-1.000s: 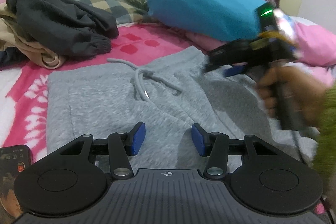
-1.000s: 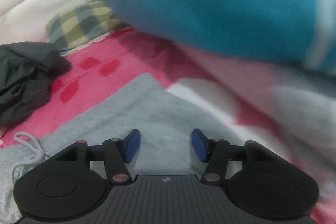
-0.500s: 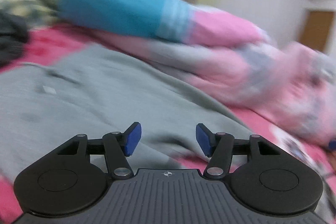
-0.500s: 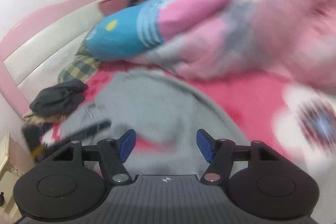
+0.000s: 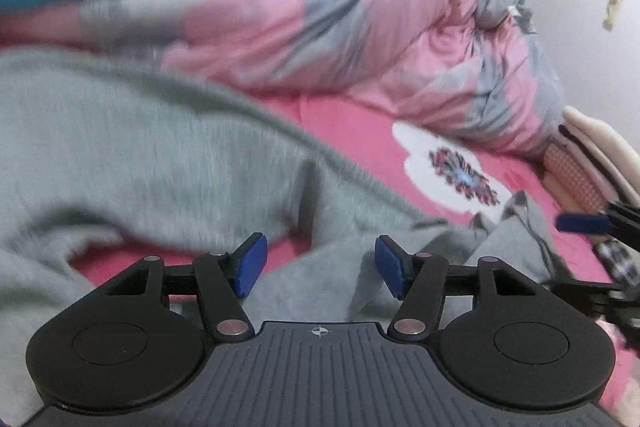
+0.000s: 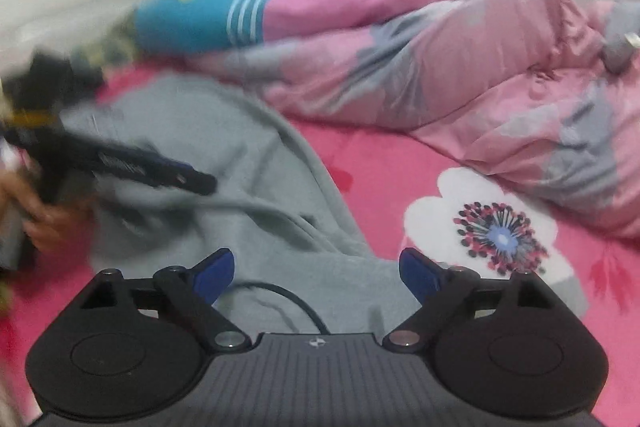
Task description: Fold clothes
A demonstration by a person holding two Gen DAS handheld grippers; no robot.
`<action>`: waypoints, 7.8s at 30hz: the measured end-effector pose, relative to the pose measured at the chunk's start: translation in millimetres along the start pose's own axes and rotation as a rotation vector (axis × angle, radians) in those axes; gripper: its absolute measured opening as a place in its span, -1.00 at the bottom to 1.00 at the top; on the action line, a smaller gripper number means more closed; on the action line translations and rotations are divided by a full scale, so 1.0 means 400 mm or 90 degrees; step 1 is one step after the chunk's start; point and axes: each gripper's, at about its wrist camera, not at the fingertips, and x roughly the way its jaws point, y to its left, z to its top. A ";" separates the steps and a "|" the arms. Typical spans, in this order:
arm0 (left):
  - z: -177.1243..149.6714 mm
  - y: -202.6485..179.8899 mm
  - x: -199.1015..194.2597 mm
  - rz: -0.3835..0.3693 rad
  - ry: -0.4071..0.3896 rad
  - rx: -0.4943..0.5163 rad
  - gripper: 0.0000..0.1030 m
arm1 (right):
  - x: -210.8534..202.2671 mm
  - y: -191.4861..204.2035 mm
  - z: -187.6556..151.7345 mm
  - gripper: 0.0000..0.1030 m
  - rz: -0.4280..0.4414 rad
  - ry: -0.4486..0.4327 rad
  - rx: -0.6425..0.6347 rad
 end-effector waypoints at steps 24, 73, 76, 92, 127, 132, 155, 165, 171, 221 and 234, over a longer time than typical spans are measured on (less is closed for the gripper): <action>-0.034 0.027 0.024 -0.034 0.019 -0.007 0.39 | 0.095 -0.357 -0.127 0.47 -0.156 0.076 0.471; -0.042 0.021 -0.032 -0.100 -0.047 -0.084 0.68 | -0.474 -0.306 -0.401 -0.39 -0.290 0.085 0.590; -0.042 0.017 -0.029 -0.100 -0.043 -0.079 0.75 | -0.546 -0.318 -0.448 0.03 -0.339 0.029 0.646; -0.063 -0.039 -0.012 -0.031 -0.028 0.007 0.79 | -0.173 -0.214 -0.093 0.31 -0.066 0.028 0.447; -0.082 -0.055 0.015 0.060 0.008 0.057 0.89 | 0.035 -0.252 -0.044 0.36 -0.031 0.115 0.345; -0.080 -0.059 0.011 0.028 -0.007 0.065 0.89 | 0.219 -0.359 -0.027 0.41 0.001 0.192 0.364; -0.079 -0.043 0.013 -0.001 -0.020 0.051 0.89 | -0.317 -0.576 -0.046 -0.88 -0.142 -0.364 0.287; -0.075 -0.043 0.006 -0.003 -0.027 0.049 0.89 | -0.284 -0.848 -0.509 -0.76 -0.282 -0.183 0.784; -0.051 -0.044 0.000 -0.016 -0.044 0.038 0.88 | -0.245 -0.778 -0.332 -0.50 -0.226 -0.154 0.632; 0.006 0.115 -0.005 0.004 -0.077 -0.094 0.86 | 0.307 -0.151 0.186 0.70 -0.002 0.017 -0.021; -0.014 0.076 0.047 0.076 -0.016 0.003 0.88 | 0.499 -0.181 0.212 -0.92 0.058 0.119 -0.070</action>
